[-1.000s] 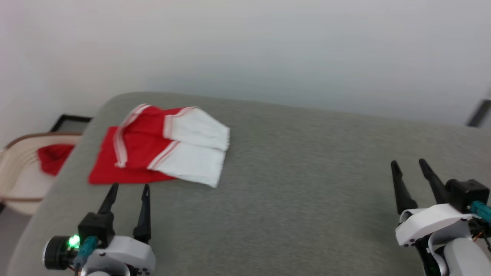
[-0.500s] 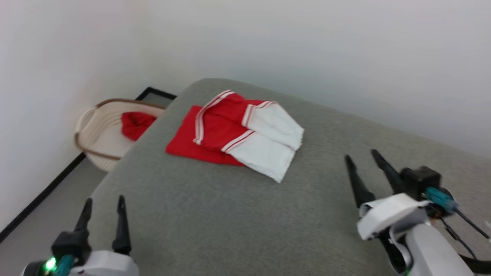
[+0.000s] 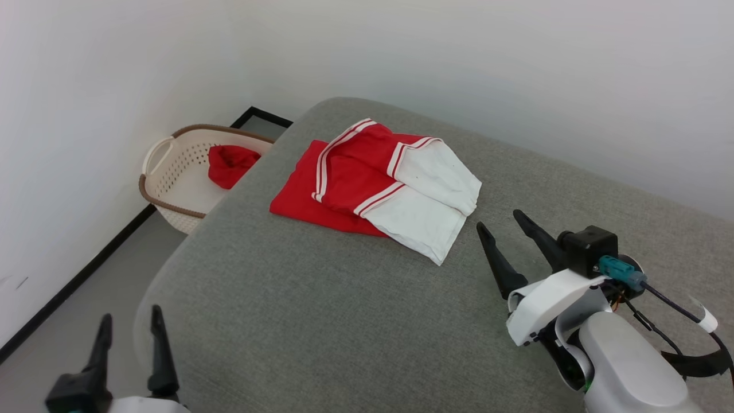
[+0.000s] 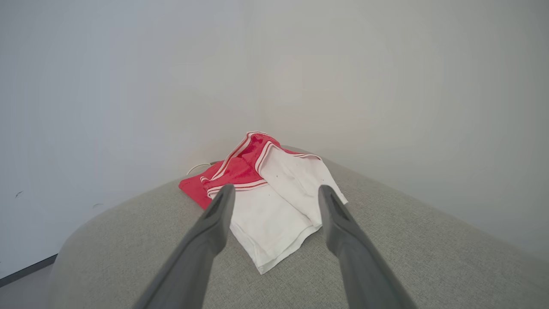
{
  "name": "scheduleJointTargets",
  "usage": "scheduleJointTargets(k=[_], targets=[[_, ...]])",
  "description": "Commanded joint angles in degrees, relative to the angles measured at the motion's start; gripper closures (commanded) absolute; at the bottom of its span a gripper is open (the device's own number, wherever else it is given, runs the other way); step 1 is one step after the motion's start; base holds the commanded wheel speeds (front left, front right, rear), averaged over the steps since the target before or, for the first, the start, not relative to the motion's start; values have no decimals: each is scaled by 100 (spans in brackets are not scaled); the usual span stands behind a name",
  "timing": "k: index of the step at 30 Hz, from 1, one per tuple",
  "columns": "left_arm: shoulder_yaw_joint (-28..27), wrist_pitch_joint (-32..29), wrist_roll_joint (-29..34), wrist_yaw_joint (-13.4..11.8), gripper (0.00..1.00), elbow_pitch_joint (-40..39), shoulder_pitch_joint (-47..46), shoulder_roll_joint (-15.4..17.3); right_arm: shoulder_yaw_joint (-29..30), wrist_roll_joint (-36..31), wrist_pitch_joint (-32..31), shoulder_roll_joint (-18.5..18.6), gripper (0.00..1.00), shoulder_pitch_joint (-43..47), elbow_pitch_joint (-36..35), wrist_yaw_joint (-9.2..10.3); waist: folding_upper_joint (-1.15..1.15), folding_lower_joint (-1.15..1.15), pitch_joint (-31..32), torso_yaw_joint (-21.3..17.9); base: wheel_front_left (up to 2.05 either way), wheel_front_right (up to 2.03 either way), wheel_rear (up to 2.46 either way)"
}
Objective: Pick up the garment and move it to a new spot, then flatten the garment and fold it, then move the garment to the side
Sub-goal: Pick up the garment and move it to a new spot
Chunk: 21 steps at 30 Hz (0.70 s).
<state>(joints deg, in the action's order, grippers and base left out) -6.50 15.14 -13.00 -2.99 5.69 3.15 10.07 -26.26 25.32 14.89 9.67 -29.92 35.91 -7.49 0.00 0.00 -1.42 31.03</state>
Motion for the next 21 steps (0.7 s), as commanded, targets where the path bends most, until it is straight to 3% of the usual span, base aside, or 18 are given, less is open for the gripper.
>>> scheduleJointTargets(k=[1,6,10,17,21], targets=[[37,0,23,45,0,26,9,1,16,102,32,34,0,-11,26,0,0,0,2,-17,0,0,0],[321,-89,142,264,0,364,-456,142,321,24,32,101,0,295,-145,-1,0,0,1,-99,0,0,0],[665,-236,209,576,0,821,-1148,261,644,-68,34,172,0,695,-413,-1,0,0,33,-218,0,0,0],[830,-263,21,868,0,1631,-2588,462,730,-440,35,185,0,598,-741,-1,0,0,-674,-1338,0,0,0],[907,-321,-61,955,0,2112,-3283,592,768,-506,35,136,0,472,-821,-1,0,0,-958,-1774,0,0,0]])
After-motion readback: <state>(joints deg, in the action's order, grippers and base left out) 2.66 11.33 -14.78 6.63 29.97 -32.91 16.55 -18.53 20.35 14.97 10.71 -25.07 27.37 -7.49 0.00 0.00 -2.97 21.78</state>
